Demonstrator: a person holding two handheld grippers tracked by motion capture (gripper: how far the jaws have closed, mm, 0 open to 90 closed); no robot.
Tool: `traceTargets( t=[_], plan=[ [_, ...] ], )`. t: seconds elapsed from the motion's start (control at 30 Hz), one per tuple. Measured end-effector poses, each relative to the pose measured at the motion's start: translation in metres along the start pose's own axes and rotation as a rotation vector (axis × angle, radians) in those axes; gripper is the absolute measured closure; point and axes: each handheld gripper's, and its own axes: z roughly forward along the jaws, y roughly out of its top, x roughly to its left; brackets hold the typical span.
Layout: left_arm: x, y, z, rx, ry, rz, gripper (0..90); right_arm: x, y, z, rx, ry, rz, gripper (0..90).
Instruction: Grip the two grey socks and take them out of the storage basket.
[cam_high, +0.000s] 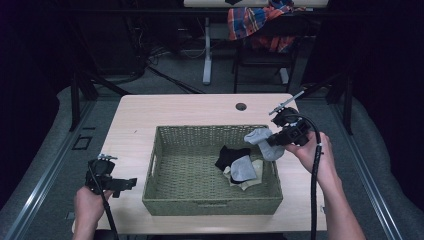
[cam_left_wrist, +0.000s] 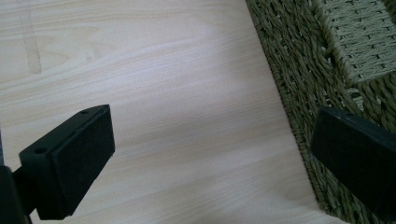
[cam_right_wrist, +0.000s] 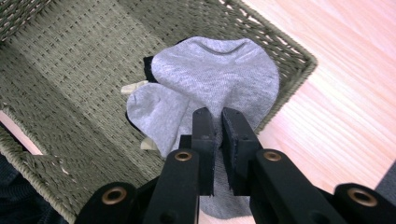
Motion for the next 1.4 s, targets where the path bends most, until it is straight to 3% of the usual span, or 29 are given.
traceTargets(
  t=[0.37, 0.8, 1.1, 1.4],
  plan=[
    [0.000, 0.000, 0.000, 0.000, 0.001, 0.003, 0.2, -0.016, -0.010, -0.019, -0.047, -0.024, 0.045, 84.1],
    [0.000, 0.000, -0.001, 0.002, 0.002, 0.002, 0.2, -0.049, -0.032, -0.042, -0.071, -0.078, 0.138, 84.1],
    [0.000, 0.000, -0.001, 0.003, 0.001, 0.003, 0.2, -0.067, -0.044, -0.041, -0.056, -0.100, 0.201, 84.1],
    [0.000, 0.000, -0.001, 0.002, 0.001, 0.002, 0.2, -0.079, -0.050, -0.026, 0.002, -0.118, 0.240, 84.1]
  ],
)
